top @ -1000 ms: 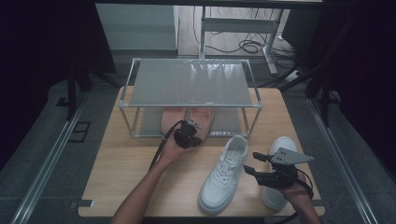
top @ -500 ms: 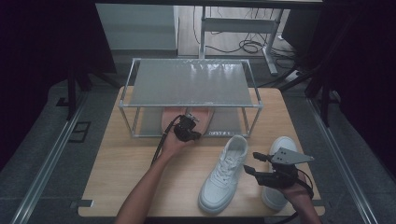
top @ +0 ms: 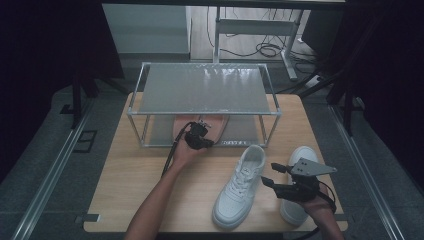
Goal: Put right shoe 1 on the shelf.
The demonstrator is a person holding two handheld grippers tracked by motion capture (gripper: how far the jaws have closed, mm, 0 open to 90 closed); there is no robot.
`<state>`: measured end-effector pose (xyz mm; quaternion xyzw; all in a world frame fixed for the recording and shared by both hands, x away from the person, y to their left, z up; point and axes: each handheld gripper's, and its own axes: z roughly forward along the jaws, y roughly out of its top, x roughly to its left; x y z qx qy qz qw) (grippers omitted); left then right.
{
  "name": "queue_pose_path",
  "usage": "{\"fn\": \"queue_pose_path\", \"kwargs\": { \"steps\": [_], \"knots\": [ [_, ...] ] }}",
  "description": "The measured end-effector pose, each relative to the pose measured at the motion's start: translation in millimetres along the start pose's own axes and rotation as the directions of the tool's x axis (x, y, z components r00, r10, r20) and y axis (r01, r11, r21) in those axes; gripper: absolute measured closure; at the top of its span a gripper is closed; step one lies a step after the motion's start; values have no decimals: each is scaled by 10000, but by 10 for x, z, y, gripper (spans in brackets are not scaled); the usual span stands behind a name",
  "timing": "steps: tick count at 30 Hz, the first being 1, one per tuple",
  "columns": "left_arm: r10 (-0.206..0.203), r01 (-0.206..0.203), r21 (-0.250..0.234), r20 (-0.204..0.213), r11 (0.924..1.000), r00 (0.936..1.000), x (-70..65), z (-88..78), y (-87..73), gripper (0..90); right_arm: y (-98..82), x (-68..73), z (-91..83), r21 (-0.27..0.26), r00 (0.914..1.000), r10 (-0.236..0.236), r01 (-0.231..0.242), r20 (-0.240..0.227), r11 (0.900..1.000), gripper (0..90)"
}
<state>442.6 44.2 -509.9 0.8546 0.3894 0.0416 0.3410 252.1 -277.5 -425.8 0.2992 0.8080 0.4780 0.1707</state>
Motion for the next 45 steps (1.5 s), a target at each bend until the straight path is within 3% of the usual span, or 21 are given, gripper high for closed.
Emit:
{"fn": "queue_pose_path", "kwargs": {
  "steps": [15, 20, 30, 39, 45],
  "knots": [
    [-198, 197, -59, -142, 9998, 9997, 10, -86, -24, 868, -2, -5, -4, -14, 10000, 3, -3, 14, 10000, 400],
    [116, -121, -242, -215, 9996, 9997, -28, -198, -102, 837, 2, -9, -15, -5, 10000, -21, 21, 30, 10000, 400],
    [625, -652, -987, -304, 9930, 9976, -285, -580, -410, 726, 0, -7, -3, -35, 10000, 9, -9, 69, 10000, 401],
    [549, -624, -1138, -679, 9915, 9962, -426, -819, -764, 627, -7, -14, 9, 46, 10000, 55, -56, 81, 10000, 400],
    [393, -471, -1364, -588, 9895, 9975, -489, -907, -955, 603, -11, -10, 24, 89, 10000, 43, -43, 61, 10000, 399]
  ]
}}
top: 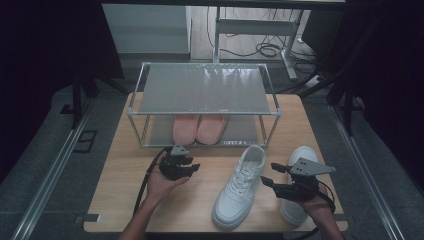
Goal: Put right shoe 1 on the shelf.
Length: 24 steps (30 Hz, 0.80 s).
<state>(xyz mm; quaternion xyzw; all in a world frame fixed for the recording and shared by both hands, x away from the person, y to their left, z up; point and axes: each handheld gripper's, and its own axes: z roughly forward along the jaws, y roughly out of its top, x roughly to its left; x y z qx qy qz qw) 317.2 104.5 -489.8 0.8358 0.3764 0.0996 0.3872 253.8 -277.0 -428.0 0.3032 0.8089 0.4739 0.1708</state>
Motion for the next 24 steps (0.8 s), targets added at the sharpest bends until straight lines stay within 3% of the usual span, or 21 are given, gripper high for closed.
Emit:
{"fn": "queue_pose_path", "kwargs": {
  "steps": [10, 24],
  "knots": [
    [-262, 262, 88, 4, 9996, 9997, -57, -168, -284, 569, -14, -14, 21, 85, 10000, 68, -68, 4, 9999, 399],
    [-772, 774, 68, -313, 9970, 9965, 60, -360, -581, 558, -6, -16, 11, 78, 9999, 95, -95, 51, 9999, 399]
  ]
}}
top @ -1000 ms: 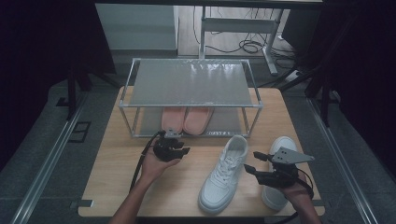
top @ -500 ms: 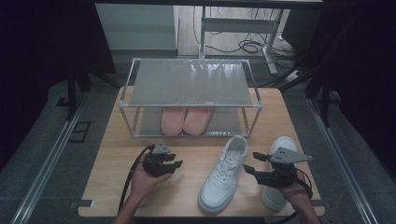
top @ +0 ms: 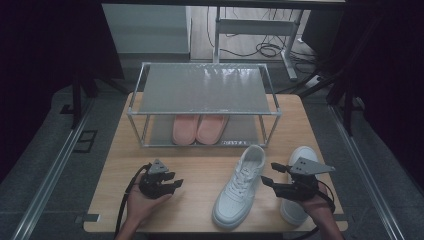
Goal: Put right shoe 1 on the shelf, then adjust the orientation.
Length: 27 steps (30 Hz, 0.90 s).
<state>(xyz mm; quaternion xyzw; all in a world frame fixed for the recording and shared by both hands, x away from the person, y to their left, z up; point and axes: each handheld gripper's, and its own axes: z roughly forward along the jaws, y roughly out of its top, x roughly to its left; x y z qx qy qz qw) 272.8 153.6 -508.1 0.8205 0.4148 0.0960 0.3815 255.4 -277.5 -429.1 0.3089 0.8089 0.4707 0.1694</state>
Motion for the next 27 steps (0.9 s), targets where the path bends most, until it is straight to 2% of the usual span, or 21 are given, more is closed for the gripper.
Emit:
{"fn": "queue_pose_path", "kwargs": {
  "steps": [7, 11, 13, 15, 19, 21, 24, 27],
  "knots": [
    [-179, 180, -103, 122, 9998, 9998, 17, -61, -13, 538, 25, 5, -43, 30, 9998, -171, 171, 73, 9998, 425],
    [-83, 85, -105, 209, 9999, 9997, -9, -54, 5, 535, 37, -31, -48, 72, 9997, -68, 66, 251, 10000, 437],
    [-60, 62, -123, 193, 9999, 9998, -18, -42, 3, 535, 40, -46, -43, 190, 9996, -30, 25, 295, 9998, 442],
    [-82, 84, -154, 152, 9998, 9999, -18, -34, 0, 536, 47, -53, -36, 525, 9992, -182, 163, 348, 9985, 443],
    [-161, 164, -147, 162, 9998, 9997, -9, -24, 1, 534, 78, -85, -39, 962, 9989, -257, 219, 382, 9951, 492],
    [-161, 163, -128, 144, 9998, 9998, -11, -26, 0, 533, 85, -72, -36, 1129, 9991, -331, 300, 251, 9931, 530],
    [-184, 187, -180, 168, 9997, 9997, -10, -47, -1, 532, 56, 21, -30, 1292, 9985, -535, 539, -73, 9902, 629],
    [-246, 250, -232, 190, 9994, 9995, -1, -59, -2, 532, -4, 159, -37, 1310, 9955, -567, 663, -759, 9892, 716]
  ]
}}
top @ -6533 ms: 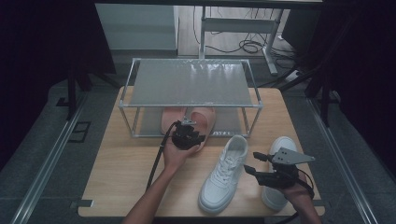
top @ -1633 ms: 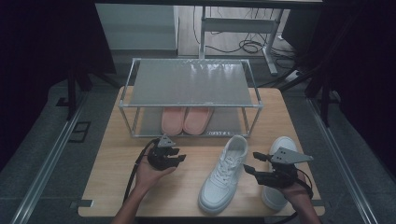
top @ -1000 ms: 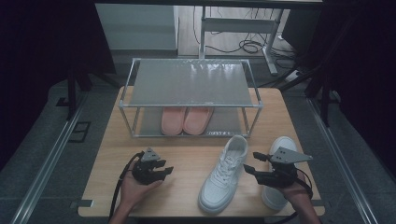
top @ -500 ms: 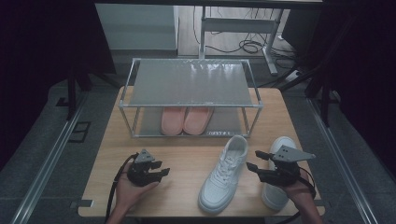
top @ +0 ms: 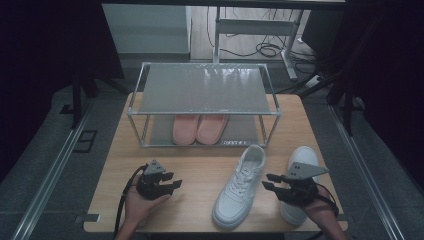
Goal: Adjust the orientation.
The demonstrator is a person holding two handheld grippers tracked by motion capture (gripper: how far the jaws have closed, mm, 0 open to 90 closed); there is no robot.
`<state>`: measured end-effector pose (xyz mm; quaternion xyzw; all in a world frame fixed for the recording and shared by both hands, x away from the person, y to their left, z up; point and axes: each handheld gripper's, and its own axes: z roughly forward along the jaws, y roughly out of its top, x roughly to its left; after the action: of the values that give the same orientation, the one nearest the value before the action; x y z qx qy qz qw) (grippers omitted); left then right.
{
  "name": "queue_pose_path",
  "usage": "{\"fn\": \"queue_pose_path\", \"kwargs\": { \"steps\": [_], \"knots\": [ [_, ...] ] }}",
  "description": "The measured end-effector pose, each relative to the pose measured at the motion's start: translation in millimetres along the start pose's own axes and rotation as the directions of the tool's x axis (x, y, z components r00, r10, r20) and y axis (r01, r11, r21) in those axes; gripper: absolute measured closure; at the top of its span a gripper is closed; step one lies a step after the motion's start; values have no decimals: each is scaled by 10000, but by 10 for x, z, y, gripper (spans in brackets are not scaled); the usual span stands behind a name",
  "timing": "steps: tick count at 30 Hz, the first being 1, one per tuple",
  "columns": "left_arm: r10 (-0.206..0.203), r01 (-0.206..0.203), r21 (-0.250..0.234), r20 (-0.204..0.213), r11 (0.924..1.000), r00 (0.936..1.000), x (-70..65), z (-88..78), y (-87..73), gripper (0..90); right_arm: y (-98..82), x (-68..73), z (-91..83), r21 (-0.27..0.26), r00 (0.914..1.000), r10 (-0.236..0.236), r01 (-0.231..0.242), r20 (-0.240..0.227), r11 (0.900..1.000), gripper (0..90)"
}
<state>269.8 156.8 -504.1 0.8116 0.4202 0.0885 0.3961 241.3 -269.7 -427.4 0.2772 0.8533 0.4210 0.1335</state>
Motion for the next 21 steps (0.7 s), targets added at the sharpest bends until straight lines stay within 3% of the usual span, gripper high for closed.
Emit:
{"fn": "queue_pose_path", "kwargs": {
  "steps": [2, 8, 17, 21],
  "knots": [
    [-22, 22, -8, -1, 10000, 10000, 4, 1, -2, 532, -48, 94, 16, 49, 9985, -17, 19, -547, 10000, 757],
    [-61, 61, -53, -102, 10000, 9999, 6, 3, -3, 534, -183, 314, 108, 398, 9924, -200, 250, -1216, 9989, 857],
    [-261, 262, -38, 261, 9996, 9993, 22, 45, -22, 535, -199, 517, 375, 1139, 9799, -836, 1054, -1812, 9879, 900],
    [-324, 328, -122, 286, 9994, 9991, 35, 36, -27, 538, -223, 567, 498, 1495, 9805, -947, 1209, -1720, 9813, 900]
  ]
}}
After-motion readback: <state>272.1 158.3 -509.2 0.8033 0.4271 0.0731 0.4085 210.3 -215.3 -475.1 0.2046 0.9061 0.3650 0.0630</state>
